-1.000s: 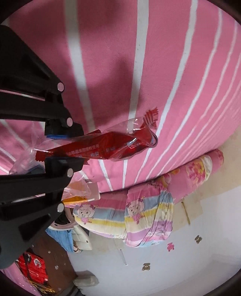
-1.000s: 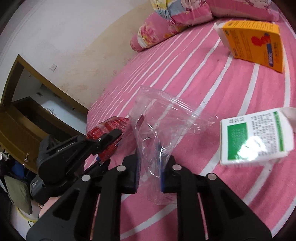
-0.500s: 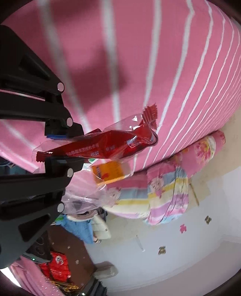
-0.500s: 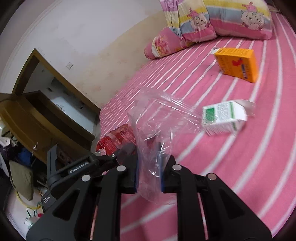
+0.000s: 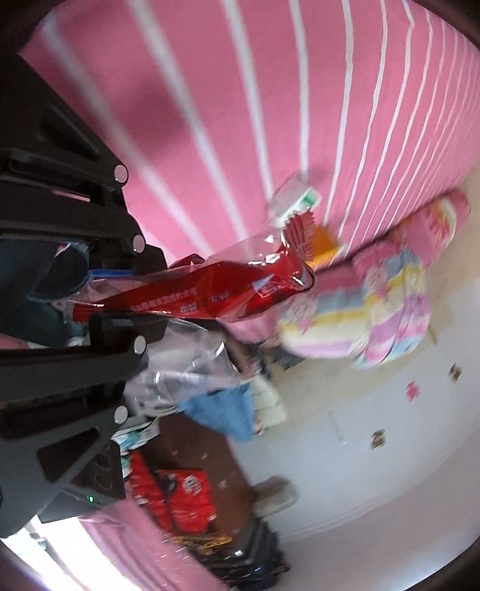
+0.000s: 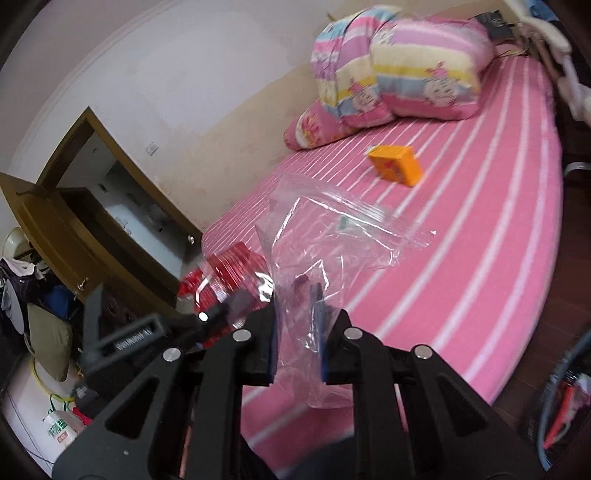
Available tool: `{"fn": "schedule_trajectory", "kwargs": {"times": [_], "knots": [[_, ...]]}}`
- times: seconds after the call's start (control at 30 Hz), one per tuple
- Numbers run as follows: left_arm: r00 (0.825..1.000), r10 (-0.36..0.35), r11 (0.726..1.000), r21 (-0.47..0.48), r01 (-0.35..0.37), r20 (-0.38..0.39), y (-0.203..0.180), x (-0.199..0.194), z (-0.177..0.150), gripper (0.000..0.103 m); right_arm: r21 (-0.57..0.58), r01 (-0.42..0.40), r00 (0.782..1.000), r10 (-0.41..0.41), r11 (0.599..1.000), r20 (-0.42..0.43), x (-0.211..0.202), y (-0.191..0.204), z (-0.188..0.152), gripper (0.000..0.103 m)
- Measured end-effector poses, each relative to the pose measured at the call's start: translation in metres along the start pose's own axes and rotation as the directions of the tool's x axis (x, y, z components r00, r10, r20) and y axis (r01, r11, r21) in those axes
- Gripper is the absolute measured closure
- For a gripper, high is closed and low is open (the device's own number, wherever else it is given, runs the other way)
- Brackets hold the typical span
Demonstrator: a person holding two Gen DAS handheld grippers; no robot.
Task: Collect trash
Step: 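Carry the red wrapper and clear bag from the bed over the bin, then open both tools to drop the wrapper and bag into the bin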
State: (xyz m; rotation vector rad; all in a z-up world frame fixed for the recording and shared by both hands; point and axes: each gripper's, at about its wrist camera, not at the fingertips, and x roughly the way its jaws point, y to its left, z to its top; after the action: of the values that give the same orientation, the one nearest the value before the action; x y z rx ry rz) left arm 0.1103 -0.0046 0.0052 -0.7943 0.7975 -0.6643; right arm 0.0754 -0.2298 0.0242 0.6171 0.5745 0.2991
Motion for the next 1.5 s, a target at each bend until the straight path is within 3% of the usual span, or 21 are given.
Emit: {"fn": "schedule_trajectory", "kwargs": {"times": [0.23,0.4,0.6,0.7,0.9,1.0,1.13,1.23,1.33,1.4,1.5], "knots": [[0.993,-0.052,0.995,0.076,0.06,-0.11,-0.062,0.03,-0.042,0.092,0.013,0.047,0.995,-0.048,0.999,0.086,-0.089,-0.03,0.005,0.087],[0.975,-0.029,0.989,0.133,0.059,-0.221,-0.091,0.07,-0.078,0.092,0.04,0.127,0.983,-0.131,0.991,0.129,-0.146,-0.07,-0.003,0.086],[0.913,0.029,0.977,0.207,0.061,-0.407,-0.111,0.135,-0.138,0.092,0.115,0.242,0.96,-0.256,0.963,0.118,-0.192,-0.128,-0.026,0.086],[0.867,0.079,0.968,0.246,0.052,-0.492,-0.111,0.171,-0.17,0.092,0.167,0.3,0.944,-0.318,0.939,0.091,-0.211,-0.163,-0.041,0.086],[0.75,0.209,0.935,0.352,0.035,-0.628,-0.11,0.234,-0.23,0.092,0.268,0.395,0.912,-0.411,0.879,0.001,-0.225,-0.229,-0.065,0.086],[0.676,0.281,0.913,0.407,0.03,-0.681,-0.103,0.265,-0.252,0.092,0.304,0.447,0.892,-0.447,0.841,-0.074,-0.223,-0.259,-0.078,0.086],[0.557,0.366,0.892,0.451,0.017,-0.746,-0.079,0.309,-0.279,0.091,0.326,0.535,0.845,-0.503,0.78,-0.183,-0.208,-0.291,-0.092,0.086],[0.451,0.442,0.865,0.502,0.015,-0.775,-0.058,0.336,-0.3,0.091,0.338,0.577,0.816,-0.519,0.743,-0.254,-0.196,-0.313,-0.102,0.086],[0.401,0.494,0.835,0.549,0.027,-0.771,-0.049,0.352,-0.312,0.091,0.305,0.63,0.775,-0.549,0.714,-0.313,-0.187,-0.334,-0.115,0.086],[0.367,0.517,0.823,0.566,0.035,-0.774,-0.04,0.363,-0.319,0.089,0.304,0.644,0.761,-0.549,0.702,-0.346,-0.181,-0.346,-0.121,0.086],[0.339,0.541,0.813,0.582,0.026,-0.77,-0.034,0.376,-0.327,0.078,0.295,0.663,0.741,-0.546,0.688,-0.391,-0.175,-0.362,-0.129,0.085]]}}
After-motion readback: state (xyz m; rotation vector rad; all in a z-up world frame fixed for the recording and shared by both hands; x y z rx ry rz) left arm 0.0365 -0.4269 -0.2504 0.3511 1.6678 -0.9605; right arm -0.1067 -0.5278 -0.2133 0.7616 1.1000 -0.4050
